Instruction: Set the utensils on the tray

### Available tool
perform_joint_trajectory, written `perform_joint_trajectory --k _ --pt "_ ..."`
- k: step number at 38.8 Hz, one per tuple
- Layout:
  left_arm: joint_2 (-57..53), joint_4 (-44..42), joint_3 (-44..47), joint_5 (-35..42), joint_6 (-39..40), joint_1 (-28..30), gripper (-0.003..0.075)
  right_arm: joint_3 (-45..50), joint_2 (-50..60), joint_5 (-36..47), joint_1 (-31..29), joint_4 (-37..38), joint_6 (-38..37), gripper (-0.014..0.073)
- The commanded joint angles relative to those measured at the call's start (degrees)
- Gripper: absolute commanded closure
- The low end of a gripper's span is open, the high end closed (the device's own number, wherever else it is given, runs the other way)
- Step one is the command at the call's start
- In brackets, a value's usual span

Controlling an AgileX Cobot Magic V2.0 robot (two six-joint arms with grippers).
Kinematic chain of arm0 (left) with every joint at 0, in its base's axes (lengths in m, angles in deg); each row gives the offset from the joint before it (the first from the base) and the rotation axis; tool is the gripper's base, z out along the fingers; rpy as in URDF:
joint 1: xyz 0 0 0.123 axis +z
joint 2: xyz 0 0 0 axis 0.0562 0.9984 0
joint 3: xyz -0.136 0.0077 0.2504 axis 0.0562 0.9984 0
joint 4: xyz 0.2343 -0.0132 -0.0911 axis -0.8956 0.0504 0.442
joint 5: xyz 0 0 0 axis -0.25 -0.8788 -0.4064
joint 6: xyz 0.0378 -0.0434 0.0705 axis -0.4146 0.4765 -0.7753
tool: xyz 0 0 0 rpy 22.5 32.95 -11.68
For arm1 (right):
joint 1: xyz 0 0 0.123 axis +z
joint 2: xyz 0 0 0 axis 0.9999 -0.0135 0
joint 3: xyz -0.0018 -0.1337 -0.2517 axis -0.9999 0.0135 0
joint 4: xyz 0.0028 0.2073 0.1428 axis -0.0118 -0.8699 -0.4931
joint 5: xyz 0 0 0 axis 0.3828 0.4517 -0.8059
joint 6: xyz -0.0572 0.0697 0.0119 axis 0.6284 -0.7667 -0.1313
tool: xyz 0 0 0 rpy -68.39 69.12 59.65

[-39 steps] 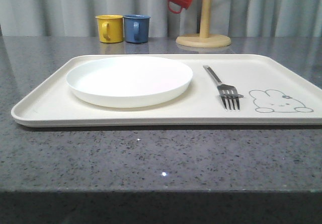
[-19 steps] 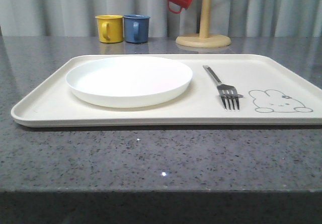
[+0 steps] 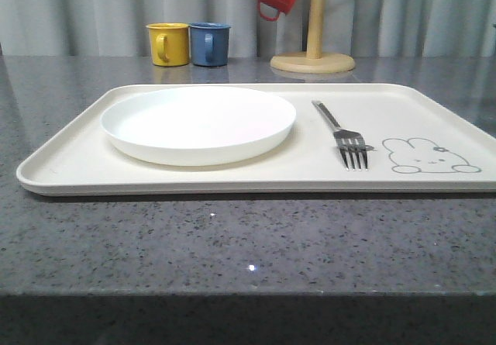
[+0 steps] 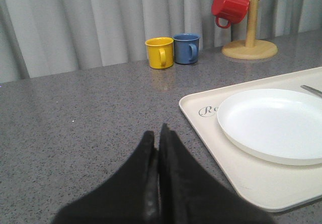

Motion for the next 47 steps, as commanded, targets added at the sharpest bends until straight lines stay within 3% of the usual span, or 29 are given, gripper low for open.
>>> perform_joint_trajectory --k 1,15,32,47 --pt "0.54 0.7 -1.52 4.87 0.55 0.09 0.0738 -2.47 2.48 -5.47 4.61 -0.06 -3.47 0.0629" --pt "0.54 0.7 -1.52 4.87 0.55 0.09 0.0738 -2.47 -2.65 1.04 18.52 -2.71 -13.25 0.0627" --pt "0.54 0.7 -1.52 4.87 0.55 0.09 0.0738 -2.47 -9.18 5.87 19.11 -2.62 -18.99 0.0587" --pt "0.54 0.7 -1.52 4.87 0.55 0.09 0.0738 -2.47 -9.46 7.56 19.11 -1.16 -19.12 0.0582"
